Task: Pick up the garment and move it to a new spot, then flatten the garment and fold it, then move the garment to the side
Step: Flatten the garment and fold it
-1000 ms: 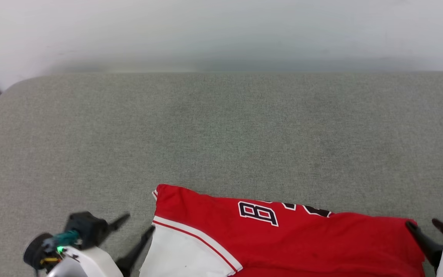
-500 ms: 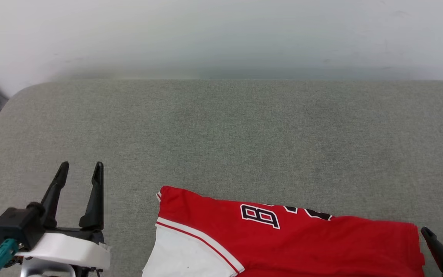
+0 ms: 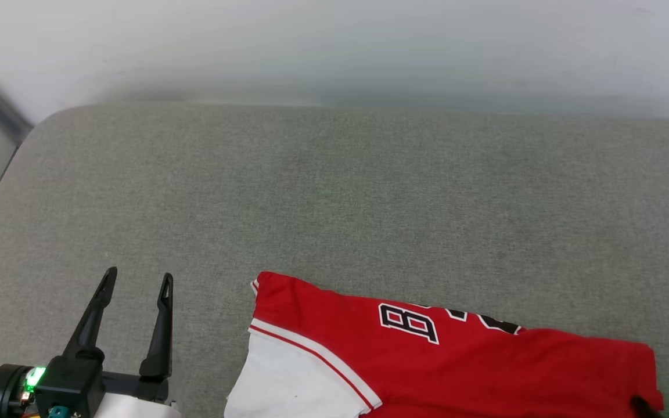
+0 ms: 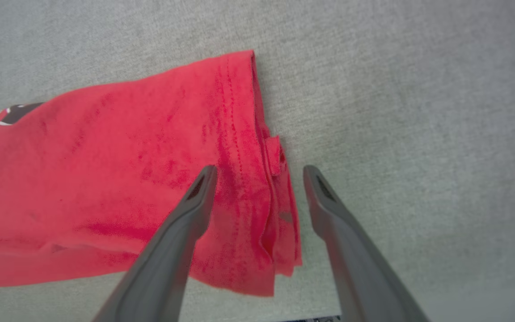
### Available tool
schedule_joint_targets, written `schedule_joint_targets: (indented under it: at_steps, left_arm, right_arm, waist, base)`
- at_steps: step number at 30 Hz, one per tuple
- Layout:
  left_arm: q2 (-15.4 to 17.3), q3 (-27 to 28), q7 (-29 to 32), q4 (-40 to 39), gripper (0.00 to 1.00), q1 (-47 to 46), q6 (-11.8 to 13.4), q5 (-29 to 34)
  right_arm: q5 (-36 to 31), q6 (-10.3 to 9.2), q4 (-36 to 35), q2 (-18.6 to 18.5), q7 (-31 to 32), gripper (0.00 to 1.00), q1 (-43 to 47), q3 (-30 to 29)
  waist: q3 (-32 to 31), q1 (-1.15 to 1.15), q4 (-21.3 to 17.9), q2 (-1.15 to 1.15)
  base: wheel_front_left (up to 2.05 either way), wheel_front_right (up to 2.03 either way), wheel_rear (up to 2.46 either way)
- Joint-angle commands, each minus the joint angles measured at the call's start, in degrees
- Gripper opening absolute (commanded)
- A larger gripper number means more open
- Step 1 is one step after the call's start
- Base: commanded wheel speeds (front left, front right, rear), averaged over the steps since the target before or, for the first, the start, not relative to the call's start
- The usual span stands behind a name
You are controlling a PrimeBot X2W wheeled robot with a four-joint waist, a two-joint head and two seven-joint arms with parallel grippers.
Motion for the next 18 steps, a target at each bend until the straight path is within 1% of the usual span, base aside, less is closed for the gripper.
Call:
schedule_joint_targets:
  at_steps: [1,4,5,11,18]
  left_arm:
    - [-0.93,0.87,-0.11,0.25,1.0,0.35,-0.81,0.6]
    - [-2.85,2.07,-0.11,0.78,1.0,-0.09,-2.97,1.78]
    - [-4.49,3.2,-0.11,1.42,1.0,-0.6,-4.97,2.72]
    - [-6.83,5.23,-0.11,2.77,1.0,-0.91,-7.9,4.88]
    - [-8.91,7.27,-0.12,3.56,1.0,-0.69,-10.64,6.65]
  right_arm:
    - [0.63,-0.02,1.07,0.14,0.1,1.0,-1.07,-0.4]
    - [0.88,-0.02,4.05,0.19,-0.42,1.0,-1.98,-1.17]
    - [0.51,-0.02,7.4,-0.25,-1.05,1.0,-2.46,-1.6]
    - [4.08,0.0,14.13,-0.21,-1.06,1.0,-3.1,1.79]
    - [9.46,0.36,19.26,0.3,-2.53,1.0,-2.98,8.85]
  waist:
    - [0.7,0.0,0.52,0.0]
    - [1.58,0.0,1.43,0.0]
    - [2.25,0.0,2.24,0.0]
    - [2.64,0.0,3.21,0.0]
    - [2.26,0.0,3.66,0.0]
  base:
    - [0.0,0.0,0.0]
    - [0.0,0.0,0.0]
    - [0.0,0.0,0.0]
    - [0.0,0.0,0.0]
    - [0.0,0.0,0.0]
